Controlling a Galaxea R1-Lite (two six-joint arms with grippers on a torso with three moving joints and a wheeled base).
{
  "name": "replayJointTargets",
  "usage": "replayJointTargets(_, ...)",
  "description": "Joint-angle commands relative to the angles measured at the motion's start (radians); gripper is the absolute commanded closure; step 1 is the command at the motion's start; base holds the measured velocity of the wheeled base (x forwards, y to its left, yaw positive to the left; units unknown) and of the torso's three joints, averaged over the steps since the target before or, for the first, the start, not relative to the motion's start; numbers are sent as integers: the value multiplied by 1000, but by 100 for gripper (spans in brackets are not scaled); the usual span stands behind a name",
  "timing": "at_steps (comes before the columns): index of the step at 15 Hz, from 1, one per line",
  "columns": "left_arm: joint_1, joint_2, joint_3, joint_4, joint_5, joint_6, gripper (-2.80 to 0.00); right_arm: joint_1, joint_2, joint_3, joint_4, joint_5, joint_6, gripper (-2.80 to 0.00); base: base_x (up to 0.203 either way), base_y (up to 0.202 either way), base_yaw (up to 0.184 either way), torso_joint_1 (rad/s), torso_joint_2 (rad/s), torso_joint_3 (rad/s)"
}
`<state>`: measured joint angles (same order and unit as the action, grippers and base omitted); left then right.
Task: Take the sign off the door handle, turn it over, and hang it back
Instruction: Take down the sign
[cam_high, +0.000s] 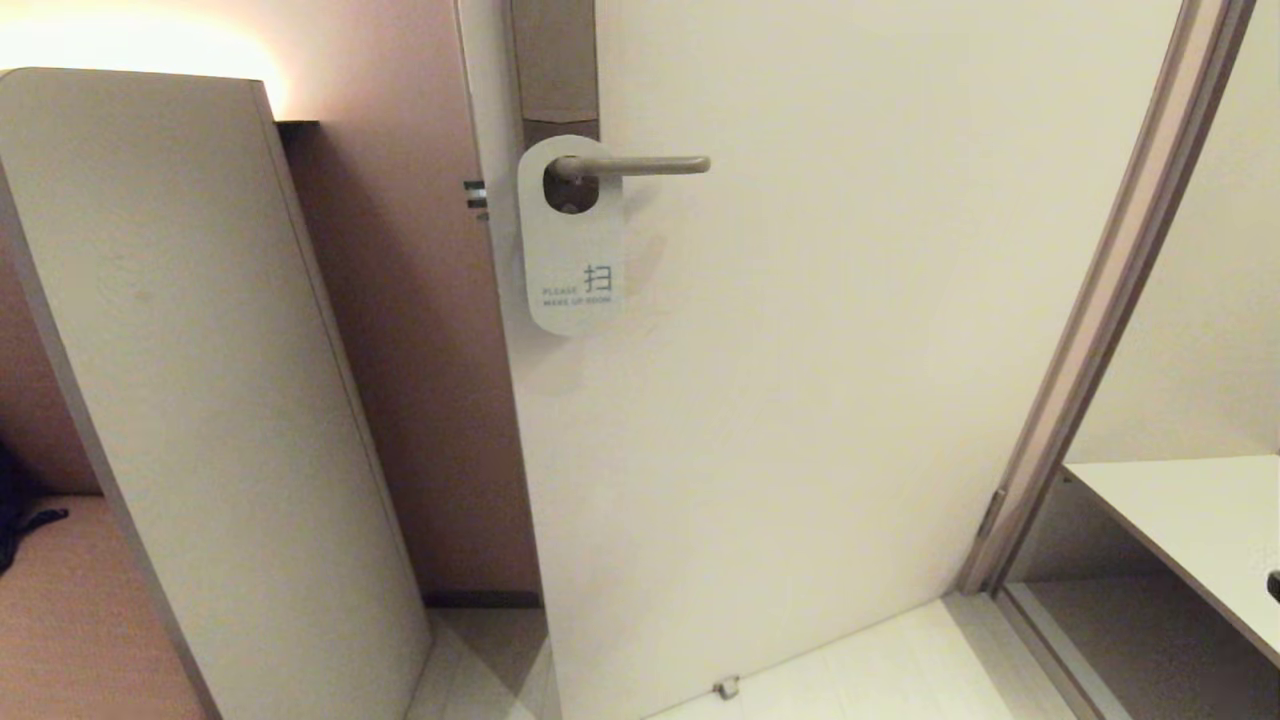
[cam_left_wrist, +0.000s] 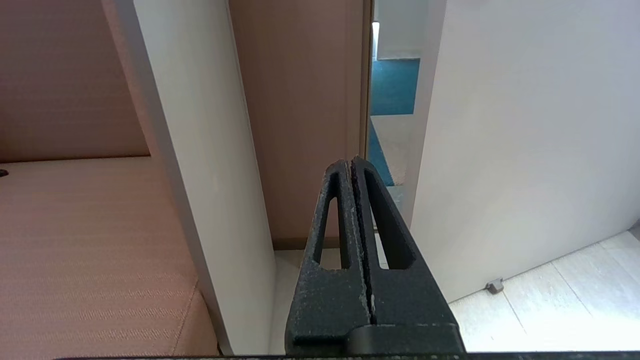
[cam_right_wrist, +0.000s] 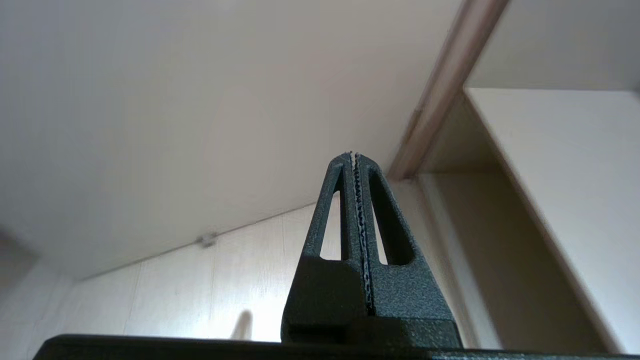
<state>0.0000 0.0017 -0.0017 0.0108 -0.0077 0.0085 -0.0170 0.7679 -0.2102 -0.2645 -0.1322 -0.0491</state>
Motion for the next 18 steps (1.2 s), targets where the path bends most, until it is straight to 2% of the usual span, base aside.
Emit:
replayJointTargets(1, 0, 0, 0, 0, 0, 1, 0, -40, -126, 74, 31, 111, -3, 0, 0, 0, 0, 0, 0, 0)
replayJointTargets(5, 0, 0, 0, 0, 0, 1, 0, -20, -203, 202, 0, 132, -10, 0, 0, 0, 0, 0, 0, 0)
replayJointTargets(9, 0, 0, 0, 0, 0, 1, 0, 20, -347, 210, 108, 135, -4, 0, 0, 0, 0, 0, 0, 0)
replayJointTargets(13, 0, 0, 0, 0, 0, 1, 0, 27, -533, 210, 243, 136, -15, 0, 0, 0, 0, 0, 0, 0)
replayJointTargets(18, 0, 0, 0, 0, 0, 1, 0, 27, -705, 210, 267, 135, -14, 0, 0, 0, 0, 0, 0, 0)
